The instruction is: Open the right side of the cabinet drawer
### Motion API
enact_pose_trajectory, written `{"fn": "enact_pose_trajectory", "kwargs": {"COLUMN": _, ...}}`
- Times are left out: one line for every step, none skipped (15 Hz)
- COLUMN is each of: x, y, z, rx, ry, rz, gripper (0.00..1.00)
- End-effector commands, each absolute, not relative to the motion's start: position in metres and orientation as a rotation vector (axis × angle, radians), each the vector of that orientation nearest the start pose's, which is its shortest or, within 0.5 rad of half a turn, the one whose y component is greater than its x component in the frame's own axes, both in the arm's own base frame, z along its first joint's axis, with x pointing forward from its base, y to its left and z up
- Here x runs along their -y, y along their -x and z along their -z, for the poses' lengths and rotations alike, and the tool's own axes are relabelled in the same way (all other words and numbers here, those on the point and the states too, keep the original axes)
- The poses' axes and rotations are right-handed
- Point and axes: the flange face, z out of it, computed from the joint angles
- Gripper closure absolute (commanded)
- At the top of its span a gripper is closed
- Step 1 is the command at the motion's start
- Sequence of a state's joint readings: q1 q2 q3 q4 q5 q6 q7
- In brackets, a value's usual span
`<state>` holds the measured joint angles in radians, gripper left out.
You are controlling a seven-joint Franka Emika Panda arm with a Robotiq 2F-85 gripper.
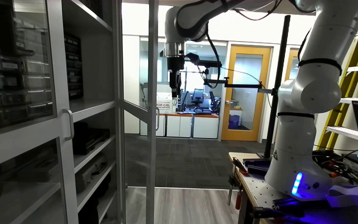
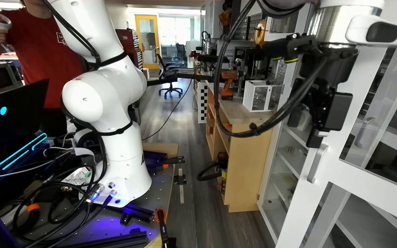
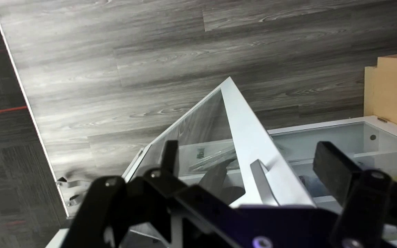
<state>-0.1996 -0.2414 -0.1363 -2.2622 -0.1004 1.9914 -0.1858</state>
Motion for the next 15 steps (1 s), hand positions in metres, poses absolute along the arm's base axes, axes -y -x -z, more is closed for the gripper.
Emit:
{"fn": "enact_pose_trajectory", "kwargs": {"x": 0.143, "y": -0.415, "z": -0.477, "rx": -0.3, "ry": 3.15, "rz": -0.114, "gripper": 0.0}}
{"fn": "enact_pose_trajectory", "kwargs": {"x": 0.138, "y": -0.409, "z": -0.482, "rx": -0.327, "ry": 3.145, "rz": -0.123, "gripper": 0.0}}
{"fn": "enact_pose_trajectory", "kwargs": {"x": 0.134, "y": -0.404, "z": -0.487, "rx": -0.35, "ry": 3.138, "rz": -0.131, "gripper": 0.0}}
{"fn": "enact_pose_trajectory", "kwargs": {"x": 0.129, "y": -0.397, "z": -0.494, "rx": -0.376, "ry": 3.13, "rz": -0.13, "gripper": 0.0}}
{"fn": "enact_pose_trajectory", "kwargs": {"x": 0.124, "y": -0.391, "z": -0.5, "rx": -0.397, "ry": 3.125, "rz": -0.131, "gripper": 0.0}}
{"fn": "enact_pose_trajectory", "kwargs": {"x": 0.12, "y": -0.383, "z": -0.508, "rx": -0.425, "ry": 3.123, "rz": -0.124, "gripper": 0.0}}
{"fn": "enact_pose_trajectory", "kwargs": {"x": 0.116, "y": -0.377, "z": -0.514, "rx": -0.45, "ry": 3.117, "rz": -0.117, "gripper": 0.0}}
{"fn": "enact_pose_trajectory", "kwargs": {"x": 0.113, "y": -0.371, "z": -0.52, "rx": -0.473, "ry": 3.113, "rz": -0.108, "gripper": 0.0}}
{"fn": "enact_pose_trajectory", "kwargs": {"x": 0.11, "y": -0.366, "z": -0.526, "rx": -0.491, "ry": 3.106, "rz": -0.1, "gripper": 0.0}}
{"fn": "enact_pose_trajectory", "kwargs": {"x": 0.107, "y": -0.362, "z": -0.53, "rx": -0.507, "ry": 3.103, "rz": -0.086, "gripper": 0.0}}
{"fn": "enact_pose_trajectory", "kwargs": {"x": 0.103, "y": -0.36, "z": -0.534, "rx": -0.51, "ry": 3.1, "rz": -0.079, "gripper": 0.0}}
{"fn": "enact_pose_trajectory", "kwargs": {"x": 0.114, "y": -0.376, "z": -0.529, "rx": -0.46, "ry": 3.122, "rz": -0.093, "gripper": 0.0}}
{"fn": "enact_pose_trajectory", "kwargs": {"x": 0.112, "y": -0.372, "z": -0.533, "rx": -0.469, "ry": 3.121, "rz": -0.081, "gripper": 0.0}}
{"fn": "enact_pose_trajectory", "kwargs": {"x": 0.11, "y": -0.369, "z": -0.535, "rx": -0.471, "ry": 3.121, "rz": -0.071, "gripper": 0.0}}
{"fn": "enact_pose_trajectory", "kwargs": {"x": 0.109, "y": -0.367, "z": -0.535, "rx": -0.472, "ry": 3.12, "rz": -0.069, "gripper": 0.0}}
